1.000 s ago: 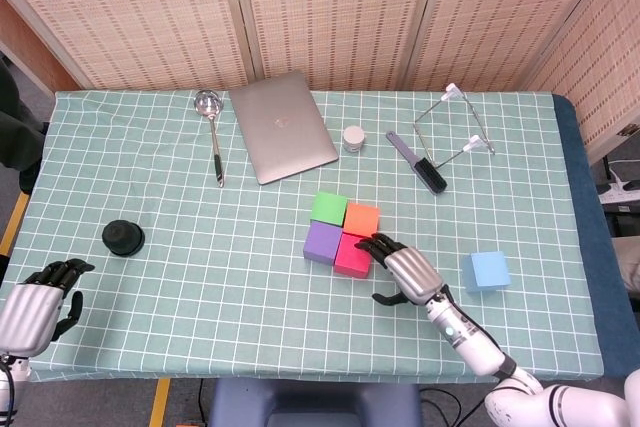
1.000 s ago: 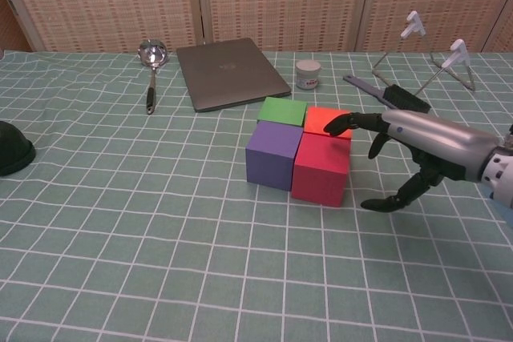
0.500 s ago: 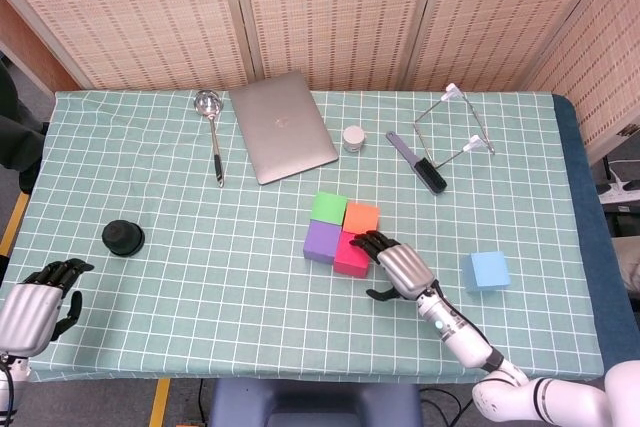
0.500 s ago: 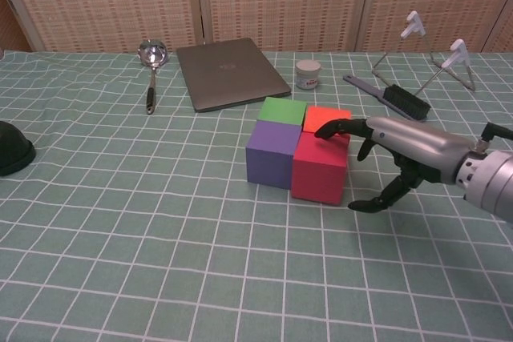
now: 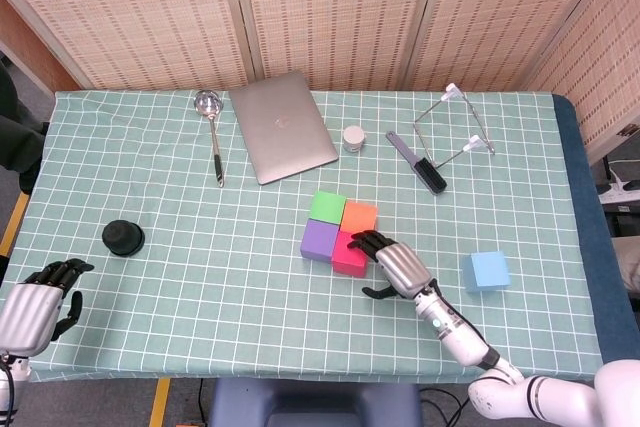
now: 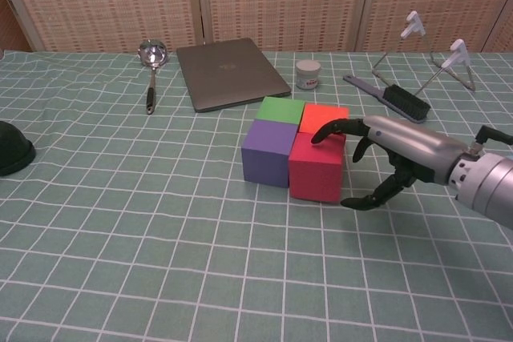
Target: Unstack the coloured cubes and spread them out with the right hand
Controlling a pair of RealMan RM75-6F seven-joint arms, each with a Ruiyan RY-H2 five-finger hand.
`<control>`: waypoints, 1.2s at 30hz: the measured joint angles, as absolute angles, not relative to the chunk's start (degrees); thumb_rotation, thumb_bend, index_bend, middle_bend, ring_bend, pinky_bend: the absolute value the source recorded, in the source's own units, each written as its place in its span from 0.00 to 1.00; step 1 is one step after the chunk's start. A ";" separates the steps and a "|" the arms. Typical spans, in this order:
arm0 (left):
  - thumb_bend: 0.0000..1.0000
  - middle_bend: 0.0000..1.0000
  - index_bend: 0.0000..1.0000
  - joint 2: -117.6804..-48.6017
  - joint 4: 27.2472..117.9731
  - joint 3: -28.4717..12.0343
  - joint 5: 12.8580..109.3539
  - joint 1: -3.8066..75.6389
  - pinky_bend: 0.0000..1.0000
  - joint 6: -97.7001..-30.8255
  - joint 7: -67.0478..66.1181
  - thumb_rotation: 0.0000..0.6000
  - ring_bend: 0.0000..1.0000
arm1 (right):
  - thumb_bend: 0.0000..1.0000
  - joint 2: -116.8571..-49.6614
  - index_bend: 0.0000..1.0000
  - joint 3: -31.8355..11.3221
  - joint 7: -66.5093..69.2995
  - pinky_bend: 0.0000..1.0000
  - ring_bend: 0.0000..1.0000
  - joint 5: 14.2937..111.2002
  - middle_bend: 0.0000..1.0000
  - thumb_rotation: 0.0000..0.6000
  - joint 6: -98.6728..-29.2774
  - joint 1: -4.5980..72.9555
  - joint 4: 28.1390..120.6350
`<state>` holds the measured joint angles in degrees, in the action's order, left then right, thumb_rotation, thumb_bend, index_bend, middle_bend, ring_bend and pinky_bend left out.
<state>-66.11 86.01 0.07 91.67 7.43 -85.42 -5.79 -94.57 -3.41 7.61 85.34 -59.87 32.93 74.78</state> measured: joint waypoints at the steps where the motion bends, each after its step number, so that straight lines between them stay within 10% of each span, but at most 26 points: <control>1: 0.64 0.28 0.30 -66.10 86.01 0.08 91.69 7.43 0.50 -85.43 -5.80 1.00 0.28 | 0.10 -94.88 0.35 -3.37 8.01 0.50 0.31 85.75 0.31 1.00 -60.61 32.80 74.23; 11: 0.64 0.28 0.30 -66.13 86.02 0.14 91.84 7.42 0.50 -85.49 -5.76 1.00 0.28 | 0.15 -97.63 0.58 -2.59 11.05 0.83 0.63 89.02 0.56 1.00 -66.25 31.22 69.12; 36: 0.64 0.28 0.30 -66.18 85.98 0.19 91.94 7.54 0.50 -85.34 -5.88 1.00 0.28 | 0.17 -94.92 0.60 0.24 17.18 0.87 0.67 93.12 0.59 1.00 -68.19 30.77 72.24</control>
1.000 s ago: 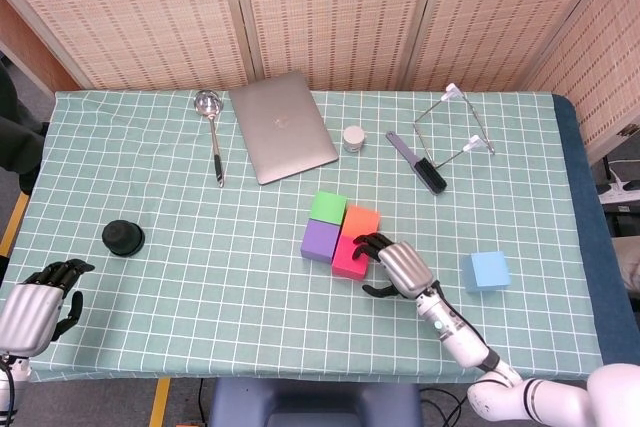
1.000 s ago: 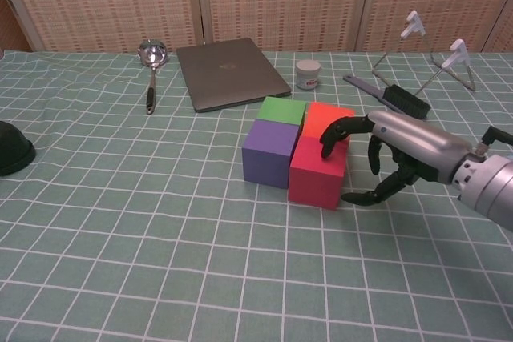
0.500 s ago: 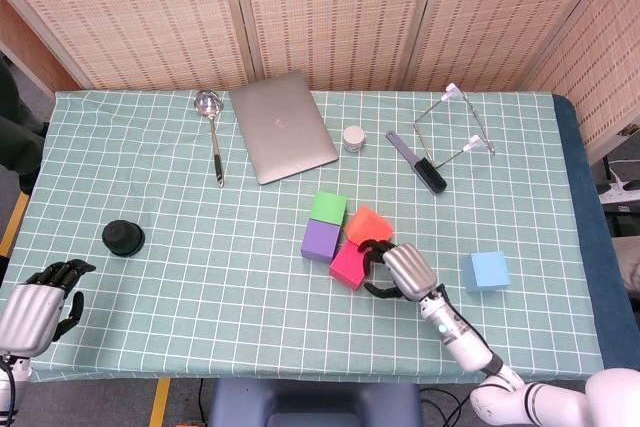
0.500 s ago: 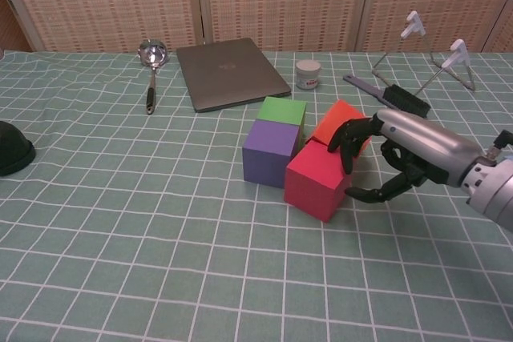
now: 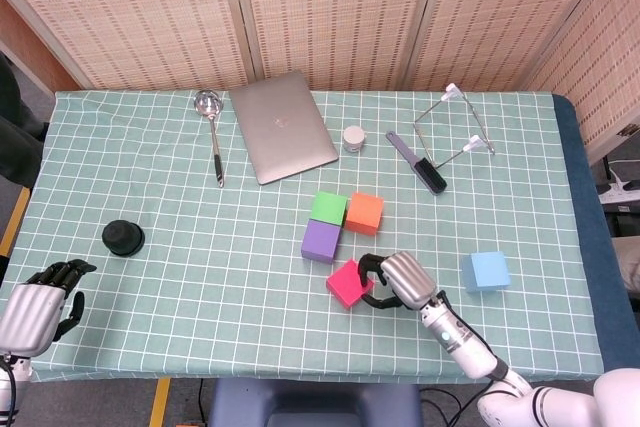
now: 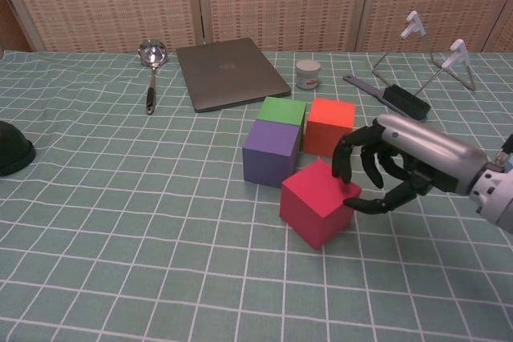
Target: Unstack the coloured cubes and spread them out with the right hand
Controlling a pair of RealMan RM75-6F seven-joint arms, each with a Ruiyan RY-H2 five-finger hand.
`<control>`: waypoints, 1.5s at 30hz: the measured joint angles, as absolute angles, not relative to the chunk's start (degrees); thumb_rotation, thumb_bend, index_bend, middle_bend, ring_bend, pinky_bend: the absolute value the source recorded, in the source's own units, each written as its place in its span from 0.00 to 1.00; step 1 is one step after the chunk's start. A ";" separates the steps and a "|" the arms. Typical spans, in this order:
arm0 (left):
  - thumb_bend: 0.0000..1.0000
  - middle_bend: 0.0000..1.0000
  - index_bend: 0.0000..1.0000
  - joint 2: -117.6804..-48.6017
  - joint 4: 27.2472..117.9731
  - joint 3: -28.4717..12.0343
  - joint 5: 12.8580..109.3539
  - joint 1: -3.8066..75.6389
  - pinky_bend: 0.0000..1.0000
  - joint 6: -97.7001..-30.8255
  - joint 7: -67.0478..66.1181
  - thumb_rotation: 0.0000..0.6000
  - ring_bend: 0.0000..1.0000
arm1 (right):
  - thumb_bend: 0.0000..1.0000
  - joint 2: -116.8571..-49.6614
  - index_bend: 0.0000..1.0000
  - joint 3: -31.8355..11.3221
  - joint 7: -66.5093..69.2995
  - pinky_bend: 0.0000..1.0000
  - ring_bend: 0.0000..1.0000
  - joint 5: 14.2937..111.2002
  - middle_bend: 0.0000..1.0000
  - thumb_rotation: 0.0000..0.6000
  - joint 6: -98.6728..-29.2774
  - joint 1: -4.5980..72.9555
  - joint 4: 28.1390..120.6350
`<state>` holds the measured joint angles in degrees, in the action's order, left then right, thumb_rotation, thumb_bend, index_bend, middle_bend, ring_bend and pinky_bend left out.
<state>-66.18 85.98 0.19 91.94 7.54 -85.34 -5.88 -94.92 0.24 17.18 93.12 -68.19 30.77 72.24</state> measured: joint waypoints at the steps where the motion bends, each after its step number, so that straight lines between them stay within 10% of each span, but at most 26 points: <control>1: 0.64 0.28 0.30 -66.19 85.96 0.18 91.90 7.53 0.50 -85.32 -5.85 1.00 0.28 | 0.17 -94.78 0.60 0.45 17.94 0.87 0.67 93.49 0.59 1.00 -68.20 30.88 72.30; 14: 0.64 0.28 0.30 -66.24 85.90 0.22 92.04 7.60 0.50 -85.28 -5.73 1.00 0.28 | 0.17 -93.07 0.58 2.26 27.83 0.83 0.60 98.94 0.59 1.00 -74.42 31.15 72.28; 19: 0.64 0.28 0.30 -66.29 85.95 0.32 92.20 7.66 0.50 -85.19 -5.82 1.00 0.28 | 0.16 -94.61 0.48 0.00 23.66 0.67 0.35 98.10 0.43 1.00 -77.57 30.24 69.31; 26: 0.64 0.28 0.30 -66.43 85.88 0.41 92.20 7.74 0.50 -84.95 -6.04 1.00 0.28 | 0.16 -97.78 0.15 -4.63 17.46 0.17 0.01 91.97 0.10 1.00 -74.37 30.82 63.61; 45: 0.64 0.28 0.30 -66.32 85.58 0.26 91.79 7.72 0.50 -84.96 -5.43 1.00 0.28 | 0.15 -108.56 0.19 -12.24 13.44 0.28 0.13 80.64 0.16 1.00 -58.79 39.51 46.68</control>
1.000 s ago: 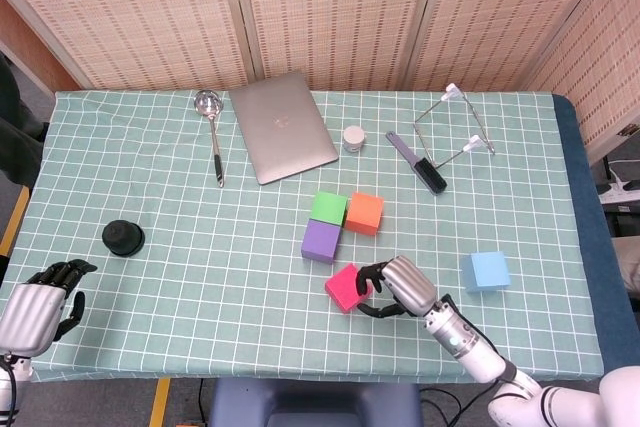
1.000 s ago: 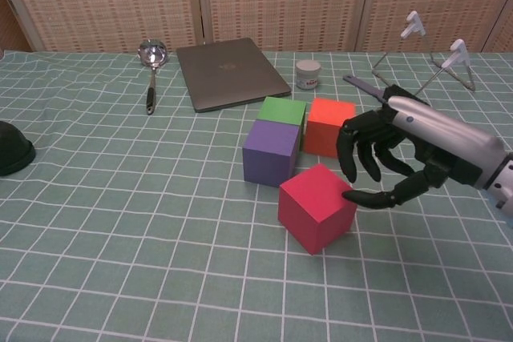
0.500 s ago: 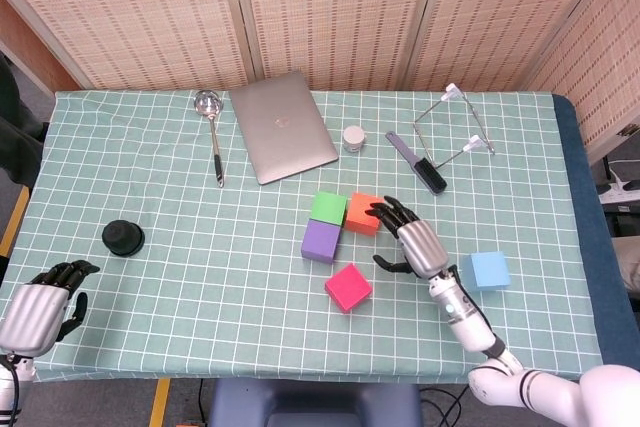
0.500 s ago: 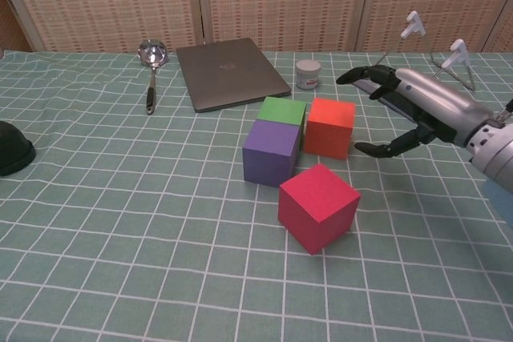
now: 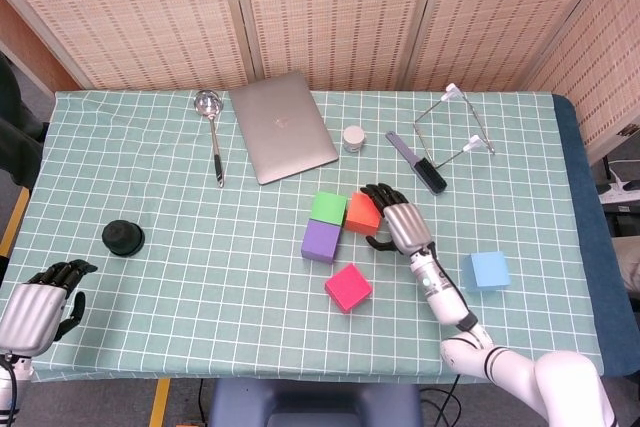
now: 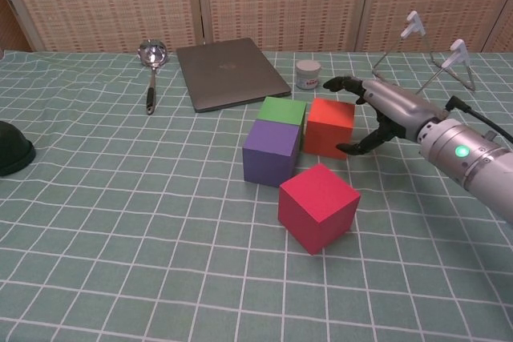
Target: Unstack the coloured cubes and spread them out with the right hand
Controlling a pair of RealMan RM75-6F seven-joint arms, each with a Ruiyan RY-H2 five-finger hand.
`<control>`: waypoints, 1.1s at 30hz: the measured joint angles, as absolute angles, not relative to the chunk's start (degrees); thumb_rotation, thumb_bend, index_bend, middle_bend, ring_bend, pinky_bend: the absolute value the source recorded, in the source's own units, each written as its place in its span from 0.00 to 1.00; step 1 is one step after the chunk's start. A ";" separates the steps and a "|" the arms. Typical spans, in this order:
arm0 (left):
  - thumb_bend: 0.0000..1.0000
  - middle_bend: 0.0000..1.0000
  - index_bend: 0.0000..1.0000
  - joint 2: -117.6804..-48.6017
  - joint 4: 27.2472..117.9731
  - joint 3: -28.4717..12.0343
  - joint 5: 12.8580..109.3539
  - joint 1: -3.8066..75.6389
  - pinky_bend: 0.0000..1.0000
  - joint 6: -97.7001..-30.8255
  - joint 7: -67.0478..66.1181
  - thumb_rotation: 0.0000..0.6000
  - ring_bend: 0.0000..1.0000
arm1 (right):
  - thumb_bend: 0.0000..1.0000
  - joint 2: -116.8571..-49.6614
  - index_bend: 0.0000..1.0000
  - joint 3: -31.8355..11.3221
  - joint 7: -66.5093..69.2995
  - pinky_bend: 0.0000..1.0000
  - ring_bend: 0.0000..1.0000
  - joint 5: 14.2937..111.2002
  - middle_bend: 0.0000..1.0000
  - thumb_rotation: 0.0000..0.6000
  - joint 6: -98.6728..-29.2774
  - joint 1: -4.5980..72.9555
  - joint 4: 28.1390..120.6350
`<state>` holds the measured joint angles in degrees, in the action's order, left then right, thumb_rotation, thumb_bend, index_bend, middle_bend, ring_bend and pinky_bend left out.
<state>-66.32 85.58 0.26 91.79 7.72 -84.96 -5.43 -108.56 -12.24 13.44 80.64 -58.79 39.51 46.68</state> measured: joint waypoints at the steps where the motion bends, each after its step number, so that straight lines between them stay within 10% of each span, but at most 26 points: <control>1: 0.64 0.28 0.30 -66.32 85.57 0.25 91.77 7.72 0.50 -84.95 -5.43 1.00 0.28 | 0.15 -108.83 0.21 -12.27 13.25 0.30 0.15 80.45 0.19 1.00 -58.54 39.67 46.18; 12: 0.64 0.28 0.30 -66.34 85.52 0.29 91.71 7.75 0.50 -84.80 -5.45 1.00 0.28 | 0.19 -111.33 0.63 -12.35 12.07 0.79 0.61 80.35 0.58 1.00 -61.58 39.71 41.22; 33: 0.64 0.28 0.30 -66.40 86.19 0.48 91.86 7.74 0.50 -84.72 -6.45 1.00 0.28 | 0.19 -87.04 0.64 1.50 9.42 0.80 0.62 89.13 0.60 1.00 -68.08 29.51 72.52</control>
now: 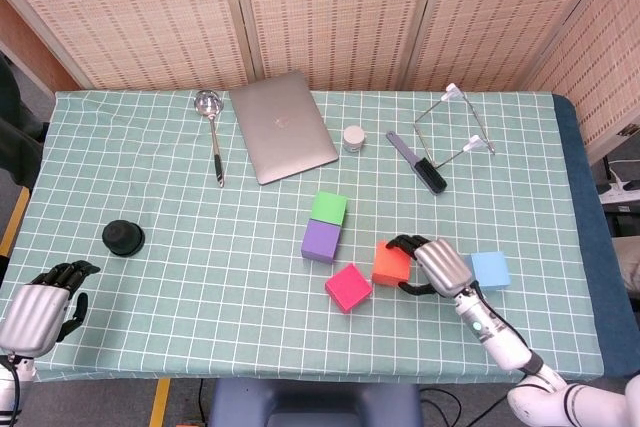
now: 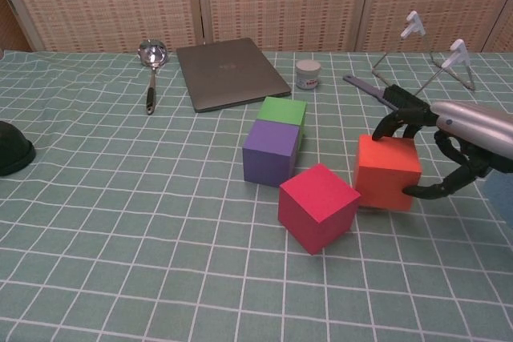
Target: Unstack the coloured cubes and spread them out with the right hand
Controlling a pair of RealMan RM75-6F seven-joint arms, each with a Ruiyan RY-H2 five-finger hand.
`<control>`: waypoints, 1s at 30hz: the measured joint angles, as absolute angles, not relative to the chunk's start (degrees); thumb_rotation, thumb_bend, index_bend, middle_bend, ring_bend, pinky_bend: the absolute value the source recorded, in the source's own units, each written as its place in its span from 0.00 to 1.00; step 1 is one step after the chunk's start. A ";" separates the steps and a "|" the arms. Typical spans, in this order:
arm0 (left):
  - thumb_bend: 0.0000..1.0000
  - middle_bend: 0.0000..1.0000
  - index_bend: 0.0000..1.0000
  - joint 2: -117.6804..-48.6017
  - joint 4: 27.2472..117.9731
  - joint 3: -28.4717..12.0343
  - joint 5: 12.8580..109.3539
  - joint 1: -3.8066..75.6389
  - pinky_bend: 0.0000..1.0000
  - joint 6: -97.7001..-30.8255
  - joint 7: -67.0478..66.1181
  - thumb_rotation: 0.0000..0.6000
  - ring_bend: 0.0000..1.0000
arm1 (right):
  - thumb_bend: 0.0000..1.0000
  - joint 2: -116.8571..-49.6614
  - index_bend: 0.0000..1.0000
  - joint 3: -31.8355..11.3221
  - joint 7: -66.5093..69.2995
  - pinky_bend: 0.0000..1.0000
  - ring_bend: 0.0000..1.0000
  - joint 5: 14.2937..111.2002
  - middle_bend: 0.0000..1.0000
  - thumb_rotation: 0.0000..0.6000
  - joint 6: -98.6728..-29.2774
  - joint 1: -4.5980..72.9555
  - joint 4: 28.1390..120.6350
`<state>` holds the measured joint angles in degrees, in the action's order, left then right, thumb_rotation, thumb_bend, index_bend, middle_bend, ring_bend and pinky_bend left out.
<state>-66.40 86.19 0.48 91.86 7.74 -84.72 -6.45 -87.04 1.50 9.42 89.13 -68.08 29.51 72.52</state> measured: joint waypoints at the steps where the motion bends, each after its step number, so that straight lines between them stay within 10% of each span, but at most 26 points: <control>1: 0.64 0.28 0.30 -66.39 86.19 0.47 91.79 7.74 0.50 -84.65 -6.43 1.00 0.28 | 0.19 -86.57 0.64 1.67 8.50 0.80 0.62 89.03 0.60 1.00 -67.86 29.27 73.06; 10: 0.64 0.28 0.30 -66.50 86.28 0.53 91.96 7.81 0.51 -84.60 -6.59 1.00 0.28 | 0.19 -81.97 0.50 3.37 3.08 0.73 0.48 88.12 0.53 1.00 -64.99 27.72 79.19; 17: 0.64 0.28 0.30 -66.37 86.24 0.33 91.67 7.68 0.51 -84.87 -6.50 1.00 0.28 | 0.18 -78.04 0.16 3.48 -1.16 0.31 0.03 85.66 0.12 1.00 -63.56 26.90 85.61; 22: 0.64 0.28 0.30 -66.34 86.41 0.31 91.57 7.68 0.51 -84.78 -6.68 1.00 0.28 | 0.13 -73.38 0.00 3.05 -1.67 0.17 0.00 84.39 0.00 1.00 -62.62 26.62 92.06; 30: 0.64 0.28 0.30 -66.41 86.41 0.38 91.51 7.76 0.51 -84.46 -6.76 1.00 0.28 | 0.13 -73.11 0.06 0.61 4.85 0.18 0.03 84.81 0.05 1.00 -63.83 26.58 92.94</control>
<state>-66.41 86.41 0.38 91.51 7.76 -84.46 -6.76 -73.11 0.61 4.85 84.81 -63.83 26.58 92.94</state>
